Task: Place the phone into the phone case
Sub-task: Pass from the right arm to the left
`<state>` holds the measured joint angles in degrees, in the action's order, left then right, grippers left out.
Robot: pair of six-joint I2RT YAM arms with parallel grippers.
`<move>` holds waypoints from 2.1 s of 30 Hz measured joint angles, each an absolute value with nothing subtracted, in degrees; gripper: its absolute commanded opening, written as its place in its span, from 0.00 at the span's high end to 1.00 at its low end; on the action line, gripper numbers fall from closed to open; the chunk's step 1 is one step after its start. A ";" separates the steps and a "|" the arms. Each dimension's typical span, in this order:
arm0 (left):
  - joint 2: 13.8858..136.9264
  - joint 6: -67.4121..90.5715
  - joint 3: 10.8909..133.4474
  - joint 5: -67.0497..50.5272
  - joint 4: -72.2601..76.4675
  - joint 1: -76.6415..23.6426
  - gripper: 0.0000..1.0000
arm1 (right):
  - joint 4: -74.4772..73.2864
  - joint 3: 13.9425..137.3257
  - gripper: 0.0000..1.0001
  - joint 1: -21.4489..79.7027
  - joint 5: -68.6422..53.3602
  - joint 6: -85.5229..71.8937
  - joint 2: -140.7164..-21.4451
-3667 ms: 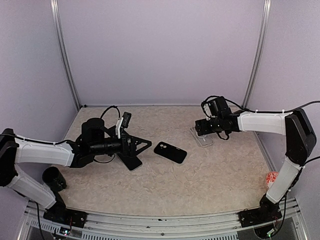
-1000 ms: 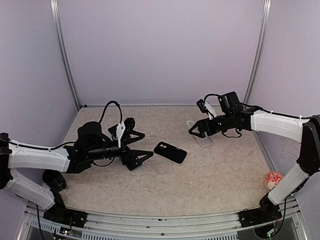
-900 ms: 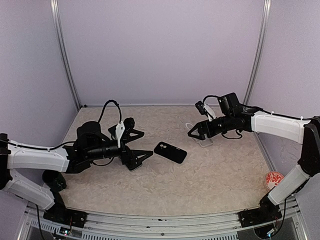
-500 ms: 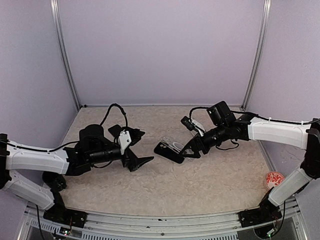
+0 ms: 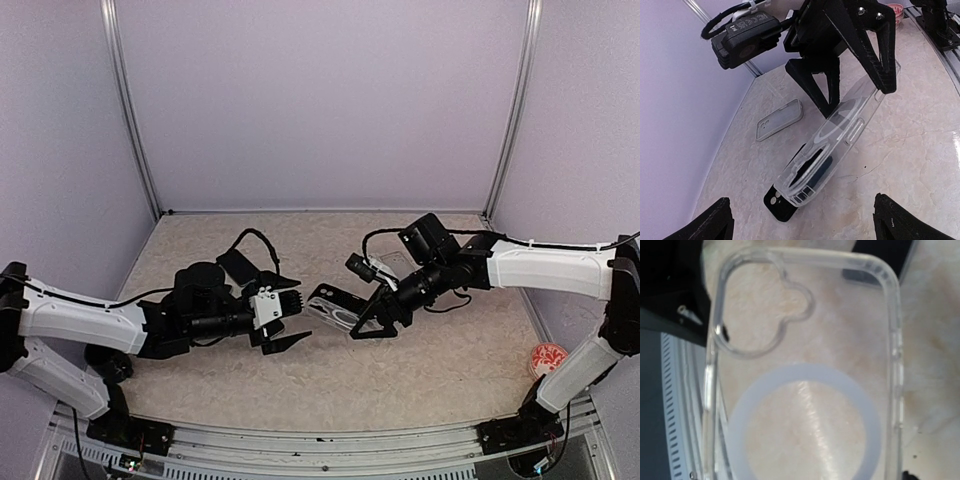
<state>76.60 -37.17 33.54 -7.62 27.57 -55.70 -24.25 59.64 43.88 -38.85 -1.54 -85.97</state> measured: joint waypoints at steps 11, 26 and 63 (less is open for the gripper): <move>78.81 -39.38 35.64 -7.60 24.32 -57.43 0.32 | -25.26 60.10 0.30 48.14 -41.23 1.37 -89.47; 80.16 -39.62 37.87 -10.39 20.36 -59.35 0.68 | -25.06 60.90 0.29 48.23 -43.33 2.02 -90.00; 78.41 -34.59 37.91 -8.99 16.27 -59.90 0.95 | -27.14 65.93 0.19 45.82 -37.10 5.58 -89.19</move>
<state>78.41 -34.59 37.91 -8.99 16.27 -59.90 -27.14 65.93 45.82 -37.10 5.58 -89.19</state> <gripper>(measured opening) 0.096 0.843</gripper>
